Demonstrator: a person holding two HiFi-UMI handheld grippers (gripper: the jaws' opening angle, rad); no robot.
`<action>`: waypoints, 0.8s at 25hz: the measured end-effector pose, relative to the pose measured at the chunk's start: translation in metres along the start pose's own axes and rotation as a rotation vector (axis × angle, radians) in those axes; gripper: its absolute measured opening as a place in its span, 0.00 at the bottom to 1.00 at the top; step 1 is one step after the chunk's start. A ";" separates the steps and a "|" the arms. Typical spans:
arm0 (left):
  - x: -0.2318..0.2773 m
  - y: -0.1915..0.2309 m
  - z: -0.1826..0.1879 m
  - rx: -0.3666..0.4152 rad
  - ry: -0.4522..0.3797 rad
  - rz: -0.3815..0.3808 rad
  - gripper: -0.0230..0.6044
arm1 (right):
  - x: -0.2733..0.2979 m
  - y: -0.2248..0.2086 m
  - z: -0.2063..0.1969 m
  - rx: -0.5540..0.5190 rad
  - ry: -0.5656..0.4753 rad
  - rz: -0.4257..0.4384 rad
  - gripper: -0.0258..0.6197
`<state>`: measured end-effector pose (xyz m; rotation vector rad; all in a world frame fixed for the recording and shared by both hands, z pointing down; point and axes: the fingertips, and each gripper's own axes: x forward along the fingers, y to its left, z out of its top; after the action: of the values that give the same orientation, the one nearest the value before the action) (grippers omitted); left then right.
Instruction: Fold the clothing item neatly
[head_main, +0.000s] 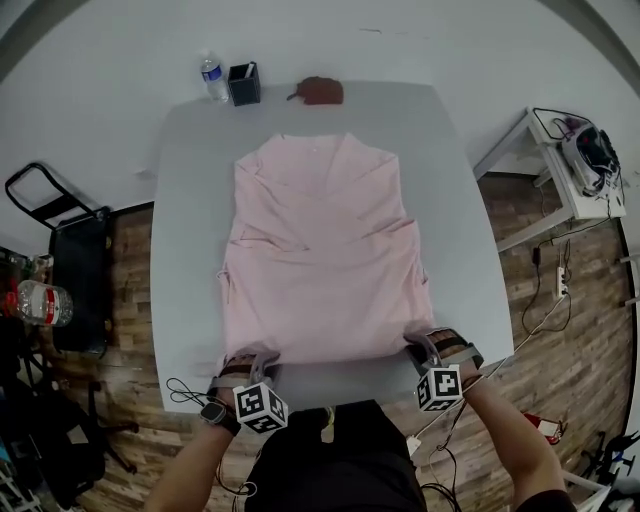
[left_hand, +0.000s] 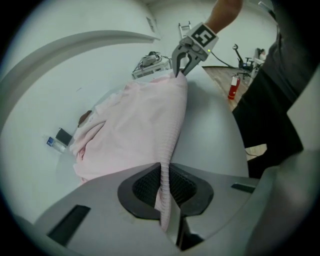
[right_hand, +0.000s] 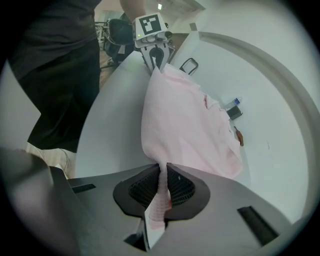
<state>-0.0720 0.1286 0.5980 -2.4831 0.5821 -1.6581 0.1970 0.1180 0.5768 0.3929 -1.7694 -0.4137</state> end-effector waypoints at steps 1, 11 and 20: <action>-0.007 -0.002 0.000 0.011 0.009 -0.033 0.08 | -0.008 0.002 0.002 0.012 -0.006 0.028 0.11; -0.116 -0.039 0.018 0.067 0.069 -0.500 0.09 | -0.114 0.026 0.033 0.170 -0.078 0.332 0.11; -0.169 0.068 0.070 0.066 0.012 -0.657 0.09 | -0.163 -0.070 0.038 0.440 -0.194 0.500 0.11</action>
<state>-0.0829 0.1183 0.4039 -2.7875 -0.3349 -1.8242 0.2004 0.1359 0.3960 0.2045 -2.0683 0.3074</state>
